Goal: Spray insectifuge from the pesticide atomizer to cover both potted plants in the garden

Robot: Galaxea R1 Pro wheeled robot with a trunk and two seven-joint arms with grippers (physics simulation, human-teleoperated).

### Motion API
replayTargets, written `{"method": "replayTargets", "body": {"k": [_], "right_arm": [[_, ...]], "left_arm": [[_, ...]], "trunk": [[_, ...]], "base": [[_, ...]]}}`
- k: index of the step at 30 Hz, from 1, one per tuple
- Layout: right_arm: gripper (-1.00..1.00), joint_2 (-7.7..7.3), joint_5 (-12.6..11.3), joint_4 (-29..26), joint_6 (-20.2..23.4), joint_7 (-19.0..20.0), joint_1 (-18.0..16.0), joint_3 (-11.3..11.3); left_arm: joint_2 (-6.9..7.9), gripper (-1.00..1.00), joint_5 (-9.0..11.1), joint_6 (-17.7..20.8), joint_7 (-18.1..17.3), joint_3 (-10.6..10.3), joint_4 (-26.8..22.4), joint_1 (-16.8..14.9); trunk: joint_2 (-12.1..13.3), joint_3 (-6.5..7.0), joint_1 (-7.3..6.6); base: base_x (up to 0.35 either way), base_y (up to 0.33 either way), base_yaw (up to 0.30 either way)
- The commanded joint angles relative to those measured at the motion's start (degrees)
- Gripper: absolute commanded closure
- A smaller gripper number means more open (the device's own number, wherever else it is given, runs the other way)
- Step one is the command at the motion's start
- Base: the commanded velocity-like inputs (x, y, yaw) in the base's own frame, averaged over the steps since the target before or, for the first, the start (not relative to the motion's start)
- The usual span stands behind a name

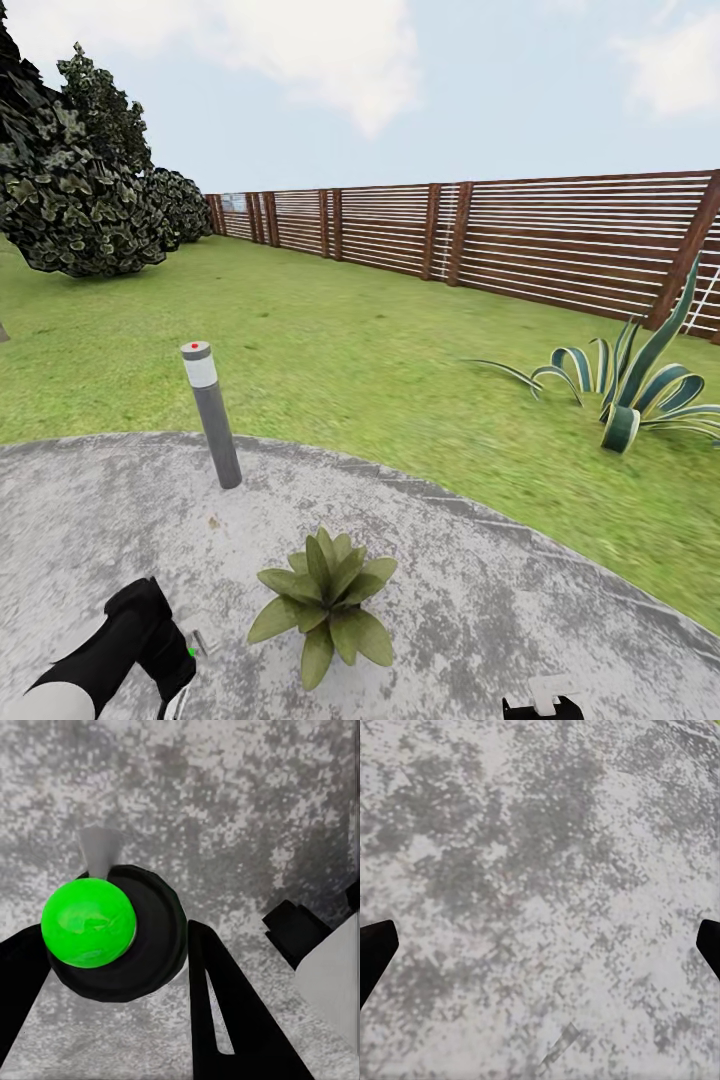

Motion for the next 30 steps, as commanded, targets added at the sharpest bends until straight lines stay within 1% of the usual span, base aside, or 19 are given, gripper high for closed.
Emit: {"method": "replayTargets", "body": {"k": [1,2,5,7,8,10,12,14,16,17,18,19,22,27,30], "right_arm": [[-1.00,0.01,0.6,0.1,-0.2,-0.2,-0.1,-0.4],[-1.00,0.01,0.6,0.1,-0.2,-0.2,-0.1,-0.4],[-1.00,0.01,0.6,0.1,-0.2,-0.2,-0.1,-0.4],[-1.00,0.01,0.6,0.1,-0.2,-0.2,-0.1,-0.4],[-1.00,0.01,0.6,0.1,-0.2,-0.2,-0.1,-0.4],[-1.00,0.01,0.6,0.1,-0.2,-0.2,-0.1,-0.4],[-1.00,0.01,0.6,0.1,-0.2,-0.2,-0.1,-0.4],[-1.00,0.01,0.6,0.1,-0.2,-0.2,-0.1,-0.4],[-1.00,0.02,0.6,0.1,-0.2,-0.2,-0.1,-0.4],[-1.00,0.06,0.6,0.1,-0.2,-0.2,-0.1,-0.4],[-1.00,0.08,0.5,0.1,-0.2,-0.2,-0.1,-0.4],[-1.00,0.10,0.5,0.0,-0.2,-0.2,-0.1,-0.4],[-1.00,0.21,0.5,0.0,-0.2,-0.2,-0.1,-0.4],[-1.00,0.26,0.4,-0.1,-0.2,-0.2,-0.1,-0.4],[-1.00,0.27,0.4,-0.1,-0.2,-0.2,-0.1,-0.4]], "left_arm": [[-0.13,1.00,-0.1,0.5,-0.3,0.0,-0.1,0.0],[-0.27,1.00,0.0,0.6,-0.4,0.0,-0.1,0.0],[-1.74,1.00,0.7,0.7,-0.4,0.1,-0.3,-0.1],[-3.45,1.00,0.8,0.8,-0.4,0.0,-0.2,-0.1],[-4.56,1.00,0.6,0.8,-0.3,-0.1,-0.2,0.0],[-5.03,1.00,0.7,0.8,-0.3,0.0,-0.2,-0.1],[-4.82,1.00,0.8,0.8,-0.3,0.0,-0.2,-0.1],[-4.21,1.00,0.8,0.7,-0.3,0.3,-0.1,-0.1],[-2.90,1.00,0.8,0.6,-0.2,0.9,-0.1,-0.1],[-1.90,1.00,0.8,0.6,-0.1,1.4,-0.1,-0.1],[-1.29,1.00,0.9,0.6,0.0,2.2,-0.1,-0.1],[-1.01,1.00,0.8,0.5,0.1,2.9,-0.1,-0.1],[-0.90,1.00,0.5,0.5,0.2,3.6,-0.1,0.0],[-1.26,1.00,0.3,0.4,0.8,3.5,0.7,0.1],[-1.47,1.00,0.1,0.4,2.6,3.4,2.9,0.4]], "trunk": [[0.0,-0.05,-0.01],[0.0,-0.05,-0.01],[0.0,-0.05,-0.01],[0.0,-0.05,-0.01],[0.0,-0.05,-0.01],[0.0,-0.05,-0.01],[0.0,-0.05,-0.01],[0.0,-0.05,-0.01],[0.0,-0.05,-0.01],[0.0,-0.05,-0.01],[0.0,-0.05,-0.01],[0.0,-0.05,-0.01],[0.0,-0.05,-0.01],[0.0,-0.05,-0.01],[0.0,-0.05,-0.01]], "base": [[0.000,0.000,0.000],[0.000,0.000,0.000],[0.000,0.000,0.000],[0.000,0.000,0.000],[0.000,0.000,0.000],[0.000,0.000,0.000],[0.000,0.000,0.000],[0.000,0.000,0.000],[0.009,0.004,0.000],[0.083,0.097,0.000],[0.131,0.172,0.000],[0.156,0.211,0.000],[0.123,0.154,0.000],[0.022,0.027,0.000],[0.003,0.003,0.000]]}}
